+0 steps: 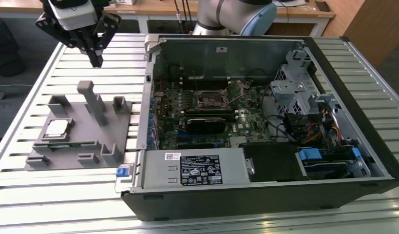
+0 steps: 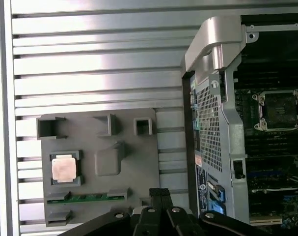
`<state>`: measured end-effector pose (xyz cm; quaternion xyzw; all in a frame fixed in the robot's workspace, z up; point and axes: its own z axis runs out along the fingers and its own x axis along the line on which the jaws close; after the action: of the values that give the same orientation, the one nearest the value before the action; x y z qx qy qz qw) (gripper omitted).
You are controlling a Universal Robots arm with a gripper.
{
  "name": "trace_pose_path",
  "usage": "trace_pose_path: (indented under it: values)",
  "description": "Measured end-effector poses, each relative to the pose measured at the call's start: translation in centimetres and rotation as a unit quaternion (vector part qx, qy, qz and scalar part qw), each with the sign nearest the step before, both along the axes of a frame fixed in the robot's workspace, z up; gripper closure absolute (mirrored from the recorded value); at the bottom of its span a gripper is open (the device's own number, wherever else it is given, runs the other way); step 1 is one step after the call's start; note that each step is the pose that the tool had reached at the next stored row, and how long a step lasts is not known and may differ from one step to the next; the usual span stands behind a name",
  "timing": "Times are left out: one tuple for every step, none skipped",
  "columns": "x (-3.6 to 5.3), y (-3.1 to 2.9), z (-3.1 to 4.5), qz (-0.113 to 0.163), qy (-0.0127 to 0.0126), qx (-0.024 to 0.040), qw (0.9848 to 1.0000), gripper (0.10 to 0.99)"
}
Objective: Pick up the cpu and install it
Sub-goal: 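Reach for the cpu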
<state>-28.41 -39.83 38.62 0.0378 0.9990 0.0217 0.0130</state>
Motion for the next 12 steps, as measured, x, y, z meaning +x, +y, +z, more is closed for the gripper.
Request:
trace_pose_path:
  values:
    - [-0.29, 0.04, -0.02, 0.000, 0.0005, 0.0000, 1.0000, 0.980]
    - [-0.52, 0.08, -0.04, 0.000, 0.0017, 0.0000, 1.0000, 0.980]
    - [-0.75, 0.12, -0.06, 0.000, 0.0028, 0.0000, 1.0000, 0.980]
    - [-0.99, 0.15, -0.07, 0.000, 0.0039, 0.0001, 1.0000, 0.980]
    - [-1.26, 0.17, -0.09, 0.000, 0.0048, 0.0001, 1.0000, 0.980]
    - [-1.62, 0.18, -0.11, 0.000, 0.0053, 0.0002, 1.0000, 0.980]
    - [-2.01, 0.18, -0.13, 0.000, 0.0057, 0.0003, 1.0000, 0.980]
    - [-2.45, 0.18, -0.15, 0.000, 0.0058, 0.0003, 1.0000, 0.980]
    - [-2.90, 0.18, -0.17, 0.000, 0.0058, 0.0005, 1.0000, 0.980]
    - [-3.34, 0.18, -0.18, 0.000, 0.0059, 0.0005, 1.0000, 0.980]
    - [-3.79, 0.18, -0.19, 0.000, 0.0061, 0.0006, 1.0000, 0.980]
    - [-4.26, 0.18, -0.20, 0.000, 0.0062, 0.0006, 1.0000, 0.980]
